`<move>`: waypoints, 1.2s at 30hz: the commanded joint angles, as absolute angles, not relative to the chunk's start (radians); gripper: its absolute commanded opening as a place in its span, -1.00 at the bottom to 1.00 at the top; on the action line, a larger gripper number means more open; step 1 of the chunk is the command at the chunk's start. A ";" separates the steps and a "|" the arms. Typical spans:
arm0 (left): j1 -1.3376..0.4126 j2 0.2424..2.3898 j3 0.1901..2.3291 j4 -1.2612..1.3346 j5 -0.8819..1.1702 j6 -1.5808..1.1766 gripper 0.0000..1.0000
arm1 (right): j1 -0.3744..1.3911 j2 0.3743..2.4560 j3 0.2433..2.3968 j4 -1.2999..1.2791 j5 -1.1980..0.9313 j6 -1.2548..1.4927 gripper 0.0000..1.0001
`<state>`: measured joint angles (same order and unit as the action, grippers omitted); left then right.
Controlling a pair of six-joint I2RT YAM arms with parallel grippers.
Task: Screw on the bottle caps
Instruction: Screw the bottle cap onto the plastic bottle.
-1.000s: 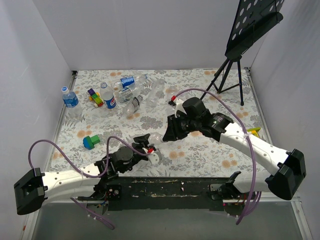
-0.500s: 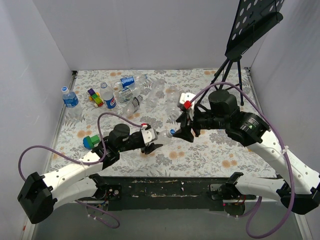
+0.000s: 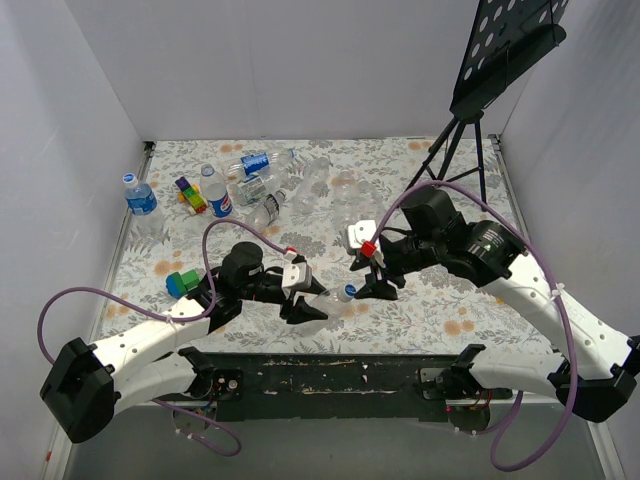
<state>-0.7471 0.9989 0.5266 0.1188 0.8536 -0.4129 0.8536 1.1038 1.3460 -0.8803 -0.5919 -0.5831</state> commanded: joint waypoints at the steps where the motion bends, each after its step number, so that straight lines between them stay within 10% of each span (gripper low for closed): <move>1: -0.736 0.996 0.566 0.120 0.919 -0.420 -0.02 | 0.868 1.126 1.382 -0.910 -0.649 -0.640 0.24; 19: -0.735 0.993 0.568 0.123 0.939 -0.426 -0.02 | 0.956 1.210 1.378 -0.928 -0.558 -0.630 0.12; 31: -0.732 0.973 0.552 0.146 0.864 -0.419 -0.02 | 0.962 1.236 1.353 -0.878 -0.465 -0.445 -0.94; 36: -0.730 0.947 0.525 0.186 0.656 -0.403 -0.01 | 0.962 1.284 1.347 -0.775 -0.266 -0.116 -0.97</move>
